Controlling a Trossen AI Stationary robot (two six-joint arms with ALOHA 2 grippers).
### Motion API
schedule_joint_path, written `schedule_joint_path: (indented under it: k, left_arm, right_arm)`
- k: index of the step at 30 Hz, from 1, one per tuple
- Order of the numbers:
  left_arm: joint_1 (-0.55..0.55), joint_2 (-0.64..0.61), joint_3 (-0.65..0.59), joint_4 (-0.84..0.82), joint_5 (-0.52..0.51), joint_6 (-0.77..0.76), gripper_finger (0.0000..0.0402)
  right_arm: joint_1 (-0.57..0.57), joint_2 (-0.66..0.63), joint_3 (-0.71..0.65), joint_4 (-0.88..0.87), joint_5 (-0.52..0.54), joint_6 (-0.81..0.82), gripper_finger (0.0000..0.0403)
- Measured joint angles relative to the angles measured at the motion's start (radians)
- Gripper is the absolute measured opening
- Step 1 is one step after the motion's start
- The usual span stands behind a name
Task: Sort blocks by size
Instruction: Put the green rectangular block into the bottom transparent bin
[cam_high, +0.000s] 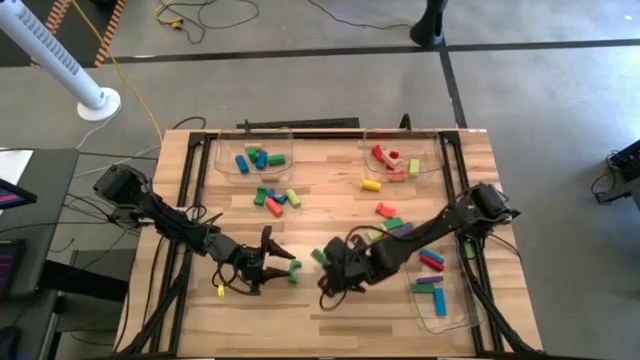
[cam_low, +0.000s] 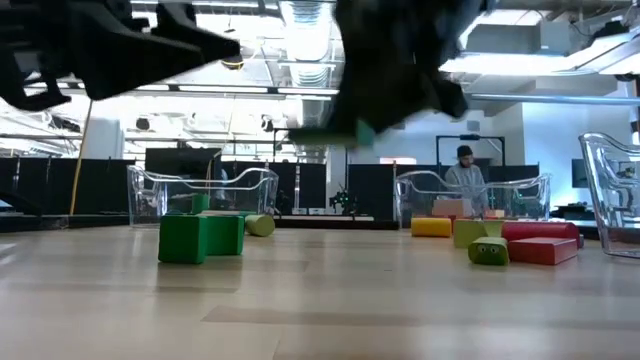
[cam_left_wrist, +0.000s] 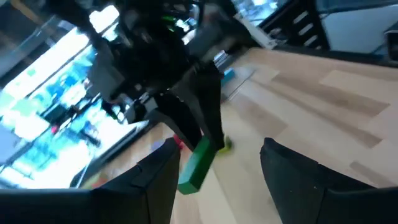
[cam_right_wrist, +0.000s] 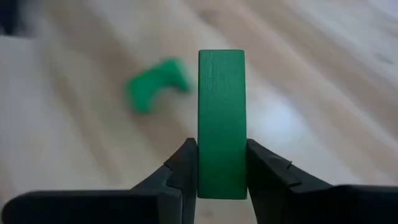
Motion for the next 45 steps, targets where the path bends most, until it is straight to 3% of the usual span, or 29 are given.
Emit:
schedule_joint_path:
  k: [10, 19, 25, 28, 32, 37, 45]
  left_arm:
    - [-0.029, 0.0, 0.198, -0.306, 0.027, 0.15, 0.0212]
    - [-0.042, 0.0, 0.251, -0.429, 0.027, 0.25, 0.0212]
    - [-0.046, 0.0, 0.251, -0.437, 0.025, 0.273, 0.0212]
    - [-0.061, 0.0, 0.251, -0.412, -0.028, 0.304, 0.021]
    - [-0.081, 0.0, 0.251, -0.403, -0.093, 0.355, 0.0185]
    - [-0.087, 0.0, 0.251, -0.41, -0.094, 0.366, 0.0146]
    - [-0.096, 0.0, 0.251, -0.401, -0.093, 0.367, 0.0116]
  right_arm:
    - [0.047, -0.002, 0.058, 0.113, -0.023, -0.066, 0.0133]
    - [0.046, -0.003, 0.058, 0.202, -0.064, -0.083, 0.0133]
    - [0.047, -0.003, 0.058, 0.257, -0.09, -0.095, 0.0133]
    - [0.047, -0.003, 0.058, 0.257, -0.098, -0.094, 0.0133]
    - [0.05, -0.003, 0.058, 0.266, -0.112, -0.093, 0.0133]
    - [0.057, -0.004, 0.058, 0.3, -0.115, -0.108, 0.0133]
    - [0.059, -0.004, 0.058, 0.3, -0.116, -0.11, 0.0133]
